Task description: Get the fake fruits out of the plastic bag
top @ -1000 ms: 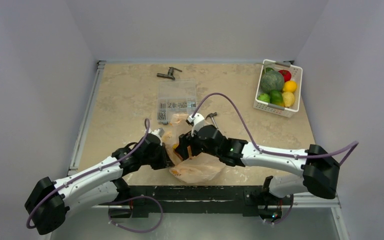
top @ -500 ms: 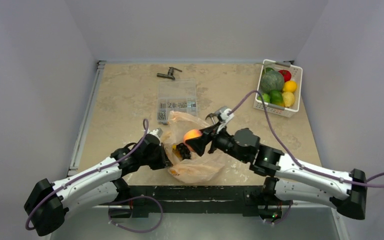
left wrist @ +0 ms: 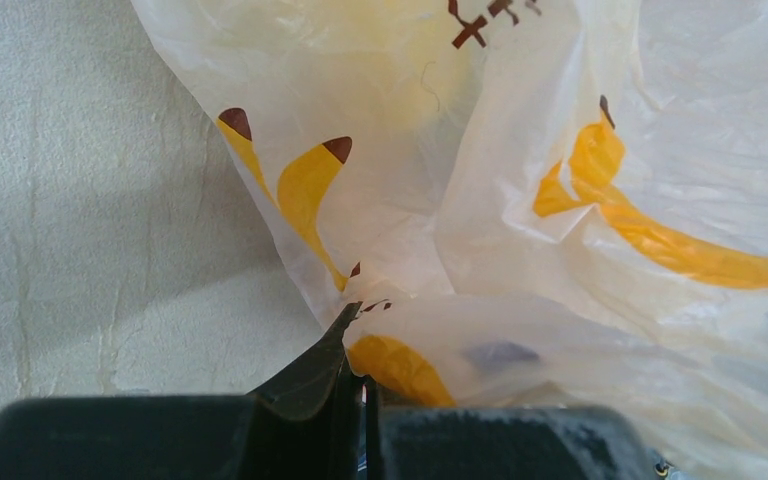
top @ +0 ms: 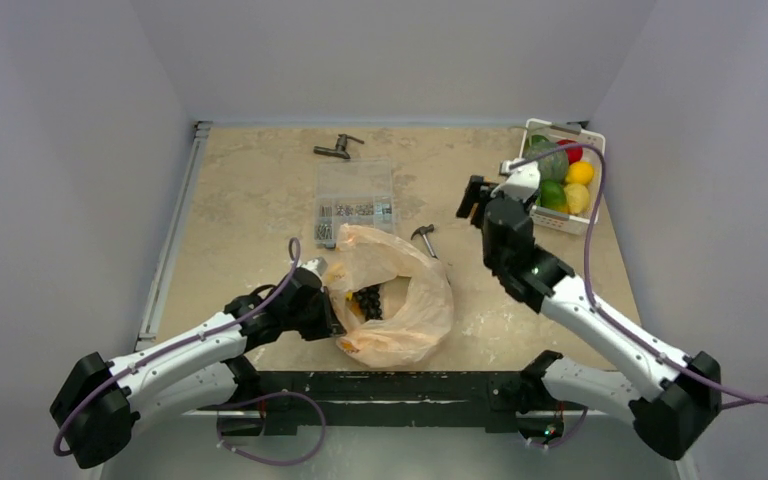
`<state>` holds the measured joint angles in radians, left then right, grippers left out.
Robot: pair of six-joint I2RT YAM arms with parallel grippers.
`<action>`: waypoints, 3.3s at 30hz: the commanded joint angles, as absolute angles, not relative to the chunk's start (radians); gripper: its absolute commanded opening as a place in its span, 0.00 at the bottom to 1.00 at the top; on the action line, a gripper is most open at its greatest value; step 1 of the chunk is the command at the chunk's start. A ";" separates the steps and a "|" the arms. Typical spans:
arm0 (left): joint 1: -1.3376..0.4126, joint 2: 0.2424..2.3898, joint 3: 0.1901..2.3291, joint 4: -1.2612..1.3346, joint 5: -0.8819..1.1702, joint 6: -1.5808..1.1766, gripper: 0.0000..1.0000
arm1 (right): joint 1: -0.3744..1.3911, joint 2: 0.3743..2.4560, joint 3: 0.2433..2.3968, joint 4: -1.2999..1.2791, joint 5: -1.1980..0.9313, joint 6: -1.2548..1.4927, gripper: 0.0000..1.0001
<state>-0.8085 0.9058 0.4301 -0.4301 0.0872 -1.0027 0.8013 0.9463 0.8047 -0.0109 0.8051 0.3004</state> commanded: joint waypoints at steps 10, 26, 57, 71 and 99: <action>-0.813 0.922 0.496 -0.396 0.132 -0.951 0.00 | 0.083 1.537 1.247 -0.049 0.603 0.348 0.00; -0.813 0.886 0.497 -0.399 0.138 -0.918 0.00 | -0.138 1.839 1.411 -0.119 0.519 0.322 0.21; -0.813 0.904 0.526 -0.450 0.107 -0.961 0.00 | 0.171 1.497 1.261 -0.186 0.517 0.336 0.99; -0.813 0.911 0.535 -0.452 0.070 -0.948 0.00 | 0.476 1.089 0.950 -0.273 -0.004 0.352 0.94; -0.813 0.905 0.497 -0.448 0.024 -0.993 0.00 | 1.160 1.417 0.789 0.208 0.222 0.700 0.44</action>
<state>-0.8085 0.9081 0.4953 -0.4786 0.0261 -0.9817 1.1454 1.3827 0.7647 0.0593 0.1436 0.6312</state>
